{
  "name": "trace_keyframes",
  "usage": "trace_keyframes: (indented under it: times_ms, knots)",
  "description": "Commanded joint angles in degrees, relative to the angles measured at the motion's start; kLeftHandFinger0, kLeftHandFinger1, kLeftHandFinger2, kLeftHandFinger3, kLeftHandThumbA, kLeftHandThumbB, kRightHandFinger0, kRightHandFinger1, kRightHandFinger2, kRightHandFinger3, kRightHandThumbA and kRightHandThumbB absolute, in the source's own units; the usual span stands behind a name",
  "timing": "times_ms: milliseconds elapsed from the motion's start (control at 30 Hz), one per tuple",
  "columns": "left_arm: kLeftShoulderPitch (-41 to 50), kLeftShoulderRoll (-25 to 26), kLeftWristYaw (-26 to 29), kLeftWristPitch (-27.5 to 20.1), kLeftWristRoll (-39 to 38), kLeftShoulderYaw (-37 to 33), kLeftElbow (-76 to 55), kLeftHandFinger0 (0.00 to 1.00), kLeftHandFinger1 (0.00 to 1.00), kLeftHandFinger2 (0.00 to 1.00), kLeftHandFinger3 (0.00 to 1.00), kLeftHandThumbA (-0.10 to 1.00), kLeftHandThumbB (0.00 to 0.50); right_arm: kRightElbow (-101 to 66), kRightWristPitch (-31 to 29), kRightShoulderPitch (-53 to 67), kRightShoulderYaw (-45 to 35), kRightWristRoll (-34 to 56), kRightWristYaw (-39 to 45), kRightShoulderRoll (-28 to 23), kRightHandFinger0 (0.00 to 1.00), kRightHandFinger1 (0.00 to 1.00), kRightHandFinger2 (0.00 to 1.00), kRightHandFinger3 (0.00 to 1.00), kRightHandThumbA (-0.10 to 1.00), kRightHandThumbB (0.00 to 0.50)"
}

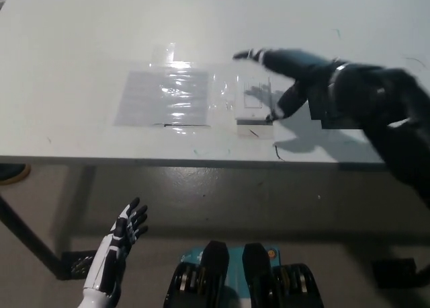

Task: A white switch is kept at the centre of the table close to the robot and the robot uses its right hand to press it to turn it on

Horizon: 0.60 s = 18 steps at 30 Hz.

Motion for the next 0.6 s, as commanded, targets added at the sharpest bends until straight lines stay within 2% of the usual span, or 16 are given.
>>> trace_keyframes:
  times_ms: [0,67,100,167,200,233,267,300,367,533,567]
  knots:
    - [-0.4,0.4,-0.7,-1.8,-0.6,-0.3,-1.6,1.0,1.0,1.0,1.0,1.0,0.131,-16.5,4.1,4.1,-8.4,9.9,4.1,-5.7,1.0,1.0,1.0,1.0,1.0,0.328]
    - [-1.0,0.4,-0.5,-1.8,-0.3,-0.3,-1.4,1.0,1.0,1.0,1.0,1.0,0.116,-25.0,5.3,9.2,-13.1,15.0,4.0,-7.3,1.0,1.0,1.0,1.0,1.0,0.273]
    - [-1.2,0.3,-0.5,-1.6,-0.4,-0.2,-1.4,1.0,1.0,1.0,1.0,1.0,0.126,-27.7,6.1,11.2,-14.9,17.2,4.0,-7.8,1.0,1.0,1.0,1.0,1.0,0.273]
    - [-1.4,0.5,-0.6,-1.4,-0.8,0.0,-1.2,1.0,1.0,1.0,1.0,1.0,0.124,-34.2,7.3,16.6,-18.3,19.9,3.1,-8.1,1.0,1.0,1.0,1.0,1.0,0.32]
    - [-1.3,0.6,-0.6,-1.5,-0.6,-0.1,-1.2,1.0,1.0,1.0,1.0,1.0,0.124,-36.2,7.9,18.5,-19.5,21.1,2.7,-7.9,1.0,1.0,1.0,1.0,1.0,0.327]
    - [-1.5,0.5,-0.6,-1.6,-0.4,-0.2,-0.9,1.0,1.0,1.0,1.0,1.0,0.128,-38.5,8.1,20.9,-20.9,22.1,2.0,-7.7,1.0,1.0,1.0,1.0,1.0,0.329]
    - [-1.8,0.4,-0.8,-2.0,-0.8,-0.2,-0.4,1.0,1.0,1.0,1.0,1.0,0.111,-42.8,7.5,25.7,-22.9,23.2,0.7,-7.8,1.0,1.0,1.0,1.0,1.0,0.327]
    - [-2.0,0.4,-0.8,-1.9,-0.8,-0.2,-0.4,1.0,1.0,1.0,1.0,1.0,0.105,-43.8,6.0,27.7,-23.9,24.4,-0.1,-7.5,1.0,1.0,1.0,1.0,1.0,0.301]
    - [-1.9,0.5,-0.7,-2.3,-0.2,-0.4,-0.2,1.0,1.0,1.0,1.0,1.0,0.081,-46.5,2.1,33.9,-25.9,26.8,-2.9,-5.3,1.0,1.0,1.0,1.0,1.0,0.238]
    - [-2.0,0.6,-0.9,-2.3,-0.4,-0.4,0.1,1.0,1.0,1.0,1.0,1.0,0.087,-43.8,-4.4,42.5,-27.8,27.6,-8.3,3.1,1.0,1.0,1.0,1.0,1.0,0.225]
    - [-1.7,0.5,-0.9,-2.0,-0.4,-0.6,0.0,1.0,1.0,1.0,1.0,1.0,0.101,-42.7,-5.9,44.7,-28.2,27.9,-9.5,5.2,1.0,1.0,1.0,1.0,1.0,0.227]
